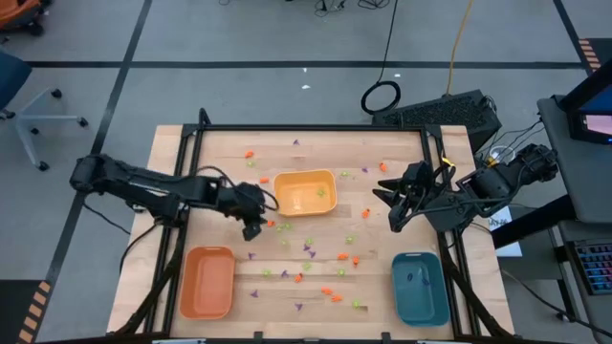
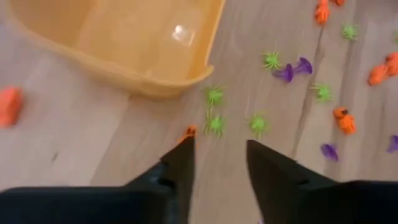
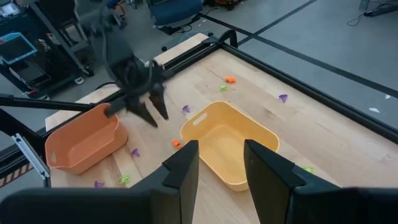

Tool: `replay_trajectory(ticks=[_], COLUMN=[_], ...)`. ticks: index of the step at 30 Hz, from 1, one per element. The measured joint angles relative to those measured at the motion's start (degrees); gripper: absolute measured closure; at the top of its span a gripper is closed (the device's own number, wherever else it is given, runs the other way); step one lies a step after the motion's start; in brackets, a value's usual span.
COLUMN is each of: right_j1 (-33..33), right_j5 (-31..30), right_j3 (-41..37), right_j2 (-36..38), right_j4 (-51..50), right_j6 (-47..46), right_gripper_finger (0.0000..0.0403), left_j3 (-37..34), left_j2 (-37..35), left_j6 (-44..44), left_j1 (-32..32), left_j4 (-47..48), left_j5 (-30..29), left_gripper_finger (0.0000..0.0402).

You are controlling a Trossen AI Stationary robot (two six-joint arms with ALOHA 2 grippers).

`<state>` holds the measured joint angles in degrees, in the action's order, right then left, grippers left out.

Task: Sort Halloween decoration
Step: Put the orange skeleton toy into the orange bin

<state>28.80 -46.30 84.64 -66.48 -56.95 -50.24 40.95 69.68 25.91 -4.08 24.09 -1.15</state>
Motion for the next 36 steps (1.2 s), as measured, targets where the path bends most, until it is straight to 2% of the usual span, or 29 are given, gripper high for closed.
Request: replay_trajectory(ticks=[4, 8, 17, 27, 36], right_j1=[0.00, 0.02, 0.02, 0.02, 0.02], right_j5=[1.25, 3.08, 3.08, 3.08, 3.08], right_j3=[0.00, 0.00, 0.00, 0.00, 0.00], right_j2=[0.00, 0.00, 0.00, 0.02, 0.02], right_j4=[0.16, 0.10, -0.56, -2.79, -3.32], right_j6=[-0.02, 0.13, 0.59, 0.61, 0.66], right_gripper_finger=[0.0287, 0.0287, 0.0287, 0.0287, 0.0287], left_j3=[-0.59, -0.60, -0.61, -0.59, -0.59], left_j2=[6.34, 11.03, 18.09, 19.22, 19.20], left_j6=[-4.86, -6.90, -8.29, -8.30, -8.30], left_j1=[-1.39, -2.25, -2.71, -2.71, -2.71], left_j4=[-1.09, -1.98, -5.55, -5.57, -5.50], left_j5=[-1.59, -2.75, -3.68, -3.96, -3.61], left_gripper_finger=[0.0184, 0.0181, 0.0236, 0.0288, 0.0381])
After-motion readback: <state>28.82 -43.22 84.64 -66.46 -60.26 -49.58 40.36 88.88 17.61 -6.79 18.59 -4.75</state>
